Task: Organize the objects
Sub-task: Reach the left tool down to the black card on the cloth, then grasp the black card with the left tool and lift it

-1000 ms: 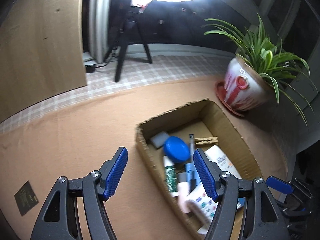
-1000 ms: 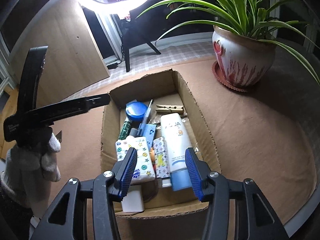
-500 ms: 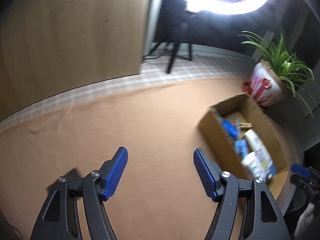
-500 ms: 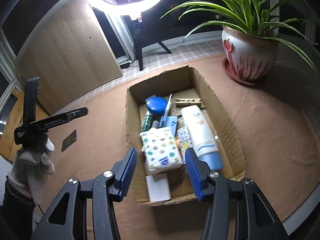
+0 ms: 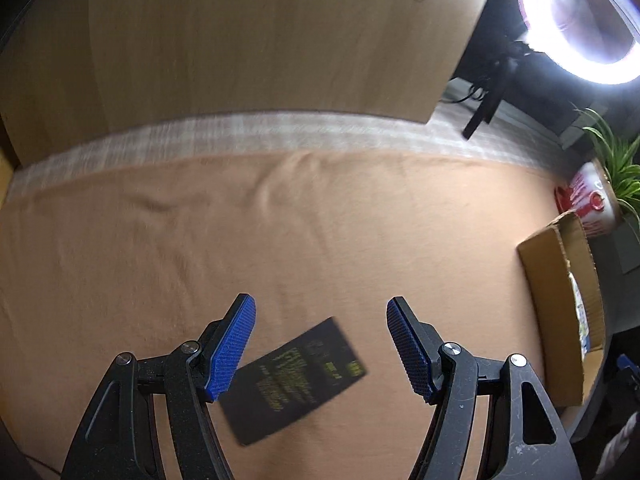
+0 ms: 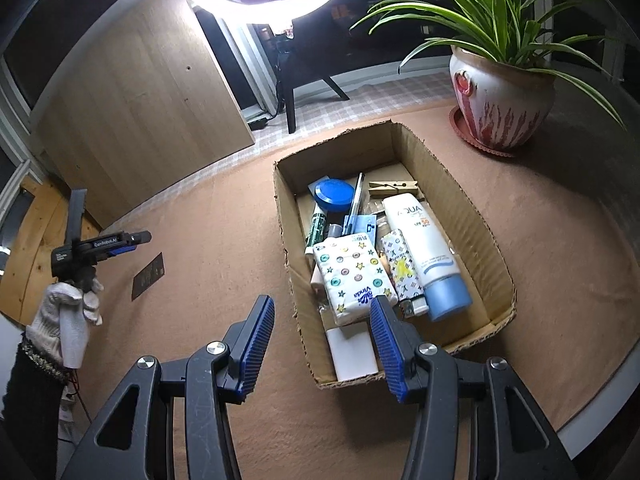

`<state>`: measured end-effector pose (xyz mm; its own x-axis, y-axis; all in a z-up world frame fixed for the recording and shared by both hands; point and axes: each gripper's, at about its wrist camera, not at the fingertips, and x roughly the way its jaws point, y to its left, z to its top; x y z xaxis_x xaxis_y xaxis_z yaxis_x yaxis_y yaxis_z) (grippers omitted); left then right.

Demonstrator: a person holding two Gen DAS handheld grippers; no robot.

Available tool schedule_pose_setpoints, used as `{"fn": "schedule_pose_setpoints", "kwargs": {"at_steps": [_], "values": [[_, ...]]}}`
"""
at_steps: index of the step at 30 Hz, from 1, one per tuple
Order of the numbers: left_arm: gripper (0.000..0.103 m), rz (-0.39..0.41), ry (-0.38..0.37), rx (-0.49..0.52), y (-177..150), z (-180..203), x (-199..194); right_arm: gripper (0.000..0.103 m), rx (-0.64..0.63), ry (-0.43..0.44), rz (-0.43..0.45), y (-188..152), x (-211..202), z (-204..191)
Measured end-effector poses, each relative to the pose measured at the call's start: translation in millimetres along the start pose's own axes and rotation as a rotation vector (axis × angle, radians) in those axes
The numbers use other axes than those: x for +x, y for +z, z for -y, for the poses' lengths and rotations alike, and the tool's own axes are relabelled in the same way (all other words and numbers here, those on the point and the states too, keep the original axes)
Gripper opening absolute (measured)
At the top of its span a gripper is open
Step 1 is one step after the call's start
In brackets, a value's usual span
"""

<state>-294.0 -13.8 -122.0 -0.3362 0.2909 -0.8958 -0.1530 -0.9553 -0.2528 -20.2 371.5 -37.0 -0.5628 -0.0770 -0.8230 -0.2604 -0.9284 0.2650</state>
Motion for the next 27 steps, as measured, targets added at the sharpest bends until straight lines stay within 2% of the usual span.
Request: {"fn": "schedule_pose_setpoints", "kwargs": {"at_steps": [7,10,14,20,24,27], "values": [[0.072,-0.049,-0.003,-0.005,-10.4,-18.6,12.4,0.046,0.013,0.000,-0.012,0.1,3.3,-1.6],[0.071,-0.077,-0.046,-0.008,-15.8,-22.8,13.7,0.046,0.000,-0.002,-0.009,1.0,5.0,-6.4],[0.071,-0.091,-0.066,0.001,-27.0,-23.8,9.0,0.046,-0.014,0.008,-0.012,2.3,7.5,-11.6],[0.070,-0.124,-0.001,0.146,-64.9,11.2,2.1,0.046,-0.032,0.031,-0.023,2.4,12.4,-17.7],[0.069,-0.116,0.129,0.238,-82.3,36.5,3.4,0.046,-0.037,0.039,-0.032,0.4,15.3,-18.5],[0.060,-0.102,0.169,0.219,-83.7,43.1,4.3,0.046,-0.041,0.041,-0.030,-1.2,14.0,-18.1]]}}
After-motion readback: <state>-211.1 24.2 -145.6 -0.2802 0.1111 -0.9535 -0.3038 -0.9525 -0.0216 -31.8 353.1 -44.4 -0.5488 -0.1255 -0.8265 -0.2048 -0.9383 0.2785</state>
